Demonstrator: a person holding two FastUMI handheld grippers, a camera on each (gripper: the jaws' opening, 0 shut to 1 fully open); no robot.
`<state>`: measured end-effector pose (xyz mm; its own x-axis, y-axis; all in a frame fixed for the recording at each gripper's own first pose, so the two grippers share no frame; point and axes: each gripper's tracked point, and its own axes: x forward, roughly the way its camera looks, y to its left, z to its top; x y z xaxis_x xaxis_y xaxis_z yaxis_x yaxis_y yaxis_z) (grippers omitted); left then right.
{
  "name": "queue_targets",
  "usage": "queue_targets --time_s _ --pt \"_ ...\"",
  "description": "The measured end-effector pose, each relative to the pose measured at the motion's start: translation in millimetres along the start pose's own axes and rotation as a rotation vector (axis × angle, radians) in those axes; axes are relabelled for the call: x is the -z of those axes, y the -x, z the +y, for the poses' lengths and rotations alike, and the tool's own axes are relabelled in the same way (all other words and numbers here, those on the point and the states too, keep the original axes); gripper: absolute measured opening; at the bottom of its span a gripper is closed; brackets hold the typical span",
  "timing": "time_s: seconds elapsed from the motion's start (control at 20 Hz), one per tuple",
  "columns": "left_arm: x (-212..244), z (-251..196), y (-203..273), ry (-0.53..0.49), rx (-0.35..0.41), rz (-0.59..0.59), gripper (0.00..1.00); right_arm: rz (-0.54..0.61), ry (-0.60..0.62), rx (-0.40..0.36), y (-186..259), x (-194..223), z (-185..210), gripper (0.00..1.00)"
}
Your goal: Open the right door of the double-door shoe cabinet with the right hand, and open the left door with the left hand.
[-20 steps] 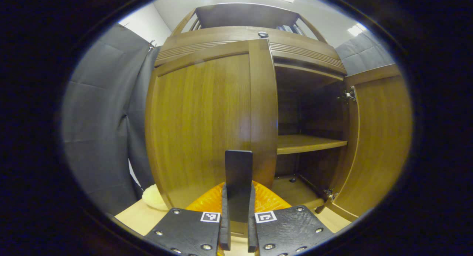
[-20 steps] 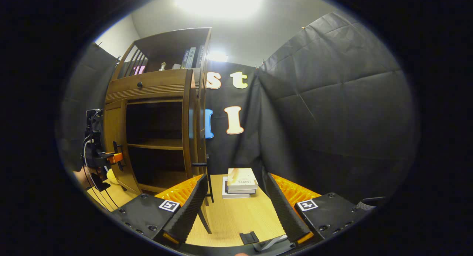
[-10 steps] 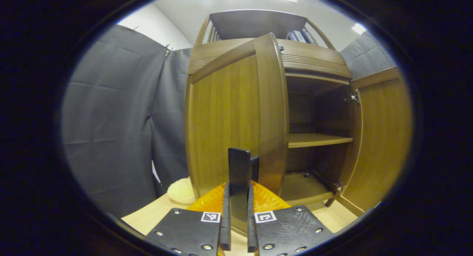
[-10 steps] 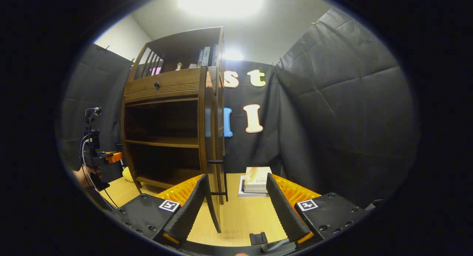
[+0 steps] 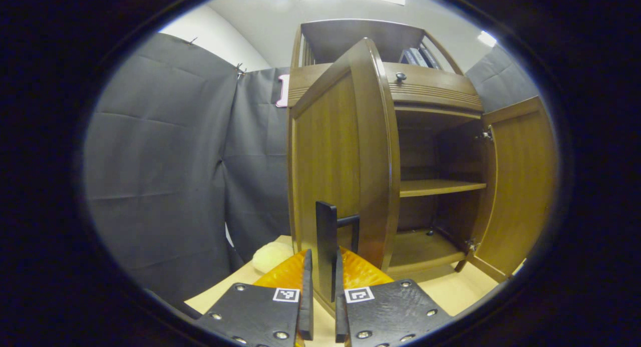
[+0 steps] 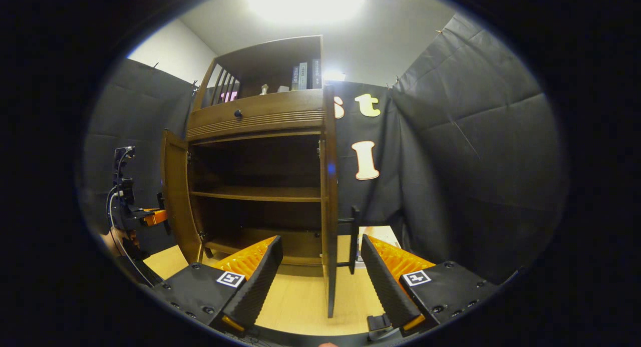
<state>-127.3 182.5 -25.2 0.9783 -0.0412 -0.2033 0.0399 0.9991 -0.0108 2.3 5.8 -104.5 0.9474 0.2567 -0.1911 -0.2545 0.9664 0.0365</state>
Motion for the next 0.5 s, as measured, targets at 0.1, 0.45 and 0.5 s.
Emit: queue_targets --time_s 0.1,0.45,0.5 --pt "0 14 1 -0.007 0.002 0.002 0.18 -0.003 0.016 -0.017 2 -1 20 0.94" --pt "-5 47 11 -0.014 0.031 -0.027 0.15 -0.009 0.046 -0.023 12 -6 57 0.94" --pt "-4 51 11 -0.003 0.034 -0.025 0.19 -0.014 0.042 -0.025 12 -8 61 0.99"
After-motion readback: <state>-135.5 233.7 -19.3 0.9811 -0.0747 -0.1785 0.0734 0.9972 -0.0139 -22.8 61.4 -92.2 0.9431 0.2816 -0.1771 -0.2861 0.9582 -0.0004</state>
